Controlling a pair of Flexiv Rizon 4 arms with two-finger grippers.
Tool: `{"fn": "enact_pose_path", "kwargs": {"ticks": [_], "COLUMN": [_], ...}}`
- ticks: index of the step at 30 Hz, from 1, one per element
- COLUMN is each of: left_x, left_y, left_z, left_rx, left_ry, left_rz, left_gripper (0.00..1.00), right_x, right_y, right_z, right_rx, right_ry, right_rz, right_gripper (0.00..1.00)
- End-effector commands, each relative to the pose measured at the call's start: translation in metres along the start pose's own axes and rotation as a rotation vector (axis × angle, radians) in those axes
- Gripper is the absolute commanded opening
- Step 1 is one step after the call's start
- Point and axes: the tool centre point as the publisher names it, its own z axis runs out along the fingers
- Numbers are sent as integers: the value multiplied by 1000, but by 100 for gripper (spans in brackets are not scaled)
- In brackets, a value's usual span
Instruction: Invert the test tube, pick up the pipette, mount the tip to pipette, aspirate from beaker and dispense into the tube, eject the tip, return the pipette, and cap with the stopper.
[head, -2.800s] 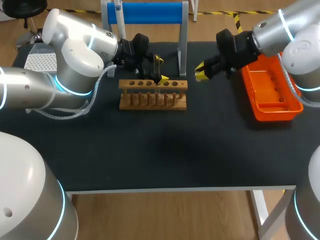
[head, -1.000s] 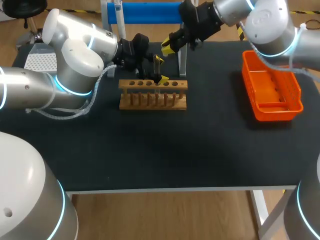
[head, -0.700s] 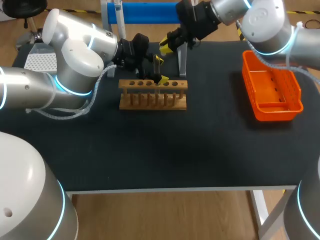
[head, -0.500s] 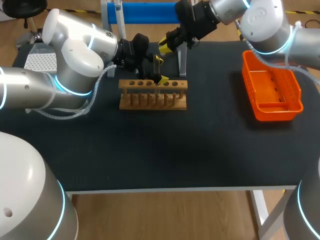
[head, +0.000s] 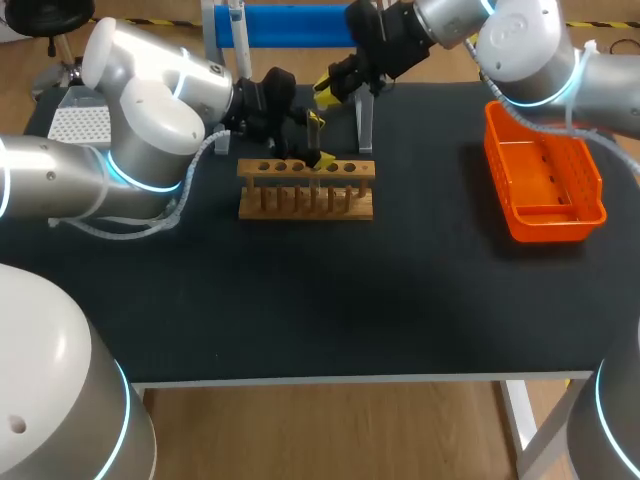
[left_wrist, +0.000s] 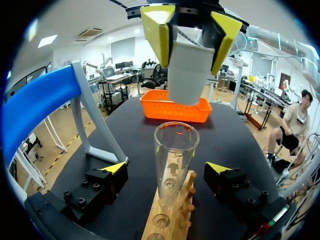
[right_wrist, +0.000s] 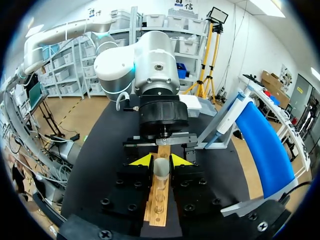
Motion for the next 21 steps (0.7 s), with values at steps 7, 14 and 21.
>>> {"fn": "enact_pose_path", "kwargs": {"ticks": [7,14,21], "left_x": [1,1,1], "left_y": [-1,-1,-1], "left_z": [-2,-2,-2], "left_rx": [-10,-10,-10], "left_ry": [-1,-1,-1], "left_rz": [-3,-3,-3], "left_gripper": [100,100,100], "right_x": [-2,-1,1], "right_y": [2,4,5], "right_z": [4,7,9], "right_rx": [4,0,-1], "right_ry": [10,18,23], "right_rz": [4,10,11], "right_gripper": [0,0,0]}}
